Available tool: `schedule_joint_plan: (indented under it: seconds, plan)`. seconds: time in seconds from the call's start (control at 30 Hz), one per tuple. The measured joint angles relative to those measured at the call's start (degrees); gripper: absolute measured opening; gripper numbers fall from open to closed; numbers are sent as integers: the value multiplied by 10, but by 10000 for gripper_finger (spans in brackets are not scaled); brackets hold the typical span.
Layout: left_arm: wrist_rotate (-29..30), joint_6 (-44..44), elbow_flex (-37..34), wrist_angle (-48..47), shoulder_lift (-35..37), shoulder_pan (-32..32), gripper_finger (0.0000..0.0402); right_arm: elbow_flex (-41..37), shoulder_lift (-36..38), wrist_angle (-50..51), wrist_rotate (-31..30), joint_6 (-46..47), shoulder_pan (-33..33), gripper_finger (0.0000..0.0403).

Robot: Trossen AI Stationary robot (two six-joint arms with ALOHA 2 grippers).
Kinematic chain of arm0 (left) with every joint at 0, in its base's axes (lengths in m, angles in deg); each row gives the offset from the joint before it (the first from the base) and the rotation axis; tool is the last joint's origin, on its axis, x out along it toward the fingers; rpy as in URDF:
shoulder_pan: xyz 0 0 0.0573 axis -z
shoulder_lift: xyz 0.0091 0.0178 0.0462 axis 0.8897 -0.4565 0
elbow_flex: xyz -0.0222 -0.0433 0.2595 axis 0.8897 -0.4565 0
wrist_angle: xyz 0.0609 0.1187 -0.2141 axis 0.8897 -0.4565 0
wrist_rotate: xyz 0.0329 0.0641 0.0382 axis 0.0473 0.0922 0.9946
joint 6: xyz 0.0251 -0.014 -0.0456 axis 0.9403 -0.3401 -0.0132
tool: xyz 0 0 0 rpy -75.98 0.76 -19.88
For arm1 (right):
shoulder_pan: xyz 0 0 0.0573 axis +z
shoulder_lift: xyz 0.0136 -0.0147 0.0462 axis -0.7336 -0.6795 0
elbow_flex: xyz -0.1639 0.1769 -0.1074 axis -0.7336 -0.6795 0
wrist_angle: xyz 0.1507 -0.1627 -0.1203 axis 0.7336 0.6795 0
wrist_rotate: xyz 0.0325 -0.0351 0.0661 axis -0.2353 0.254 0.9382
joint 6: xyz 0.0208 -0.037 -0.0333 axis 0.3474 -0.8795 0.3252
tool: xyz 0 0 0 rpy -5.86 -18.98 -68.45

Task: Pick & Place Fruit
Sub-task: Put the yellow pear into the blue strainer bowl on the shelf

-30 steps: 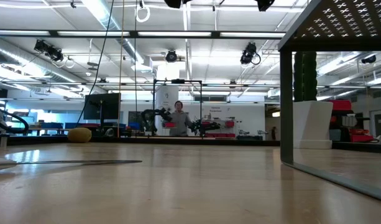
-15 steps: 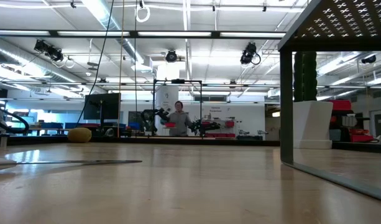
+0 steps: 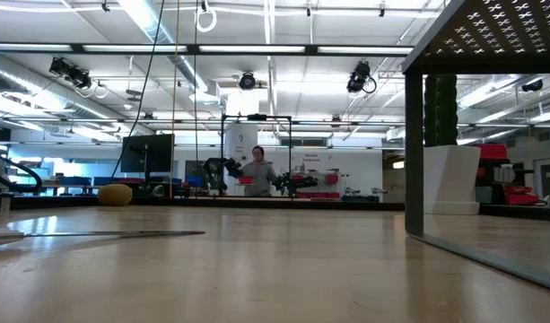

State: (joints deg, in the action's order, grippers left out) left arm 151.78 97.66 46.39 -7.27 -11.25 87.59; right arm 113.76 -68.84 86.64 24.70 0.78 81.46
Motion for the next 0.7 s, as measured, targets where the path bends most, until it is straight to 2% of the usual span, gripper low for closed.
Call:
schedule_joint_plan:
  seconds: [0.07, 0.23, 0.3, 0.4, 0.5, 0.7]
  plan:
    - [-35, -45, 0, -43, 11, 0, 280, 0, -4, 27, -14, 27, 23, 156]
    - [-190, -172, 0, -162, 42, -7, 263, 0, -9, 35, -16, 81, 82, 156]
    - [-224, -202, 0, -185, 47, -13, 257, 0, -10, 34, -16, 91, 104, 156]
    - [-256, -237, 0, -216, 48, -21, 250, 0, -10, 31, -17, 109, 133, 156]
    - [-278, -271, 0, -255, 48, -29, 245, 0, -10, 53, -43, 133, 156, 156]
    - [-269, -321, 0, -339, 77, -36, 238, 0, -10, 104, -99, 163, 173, 170]
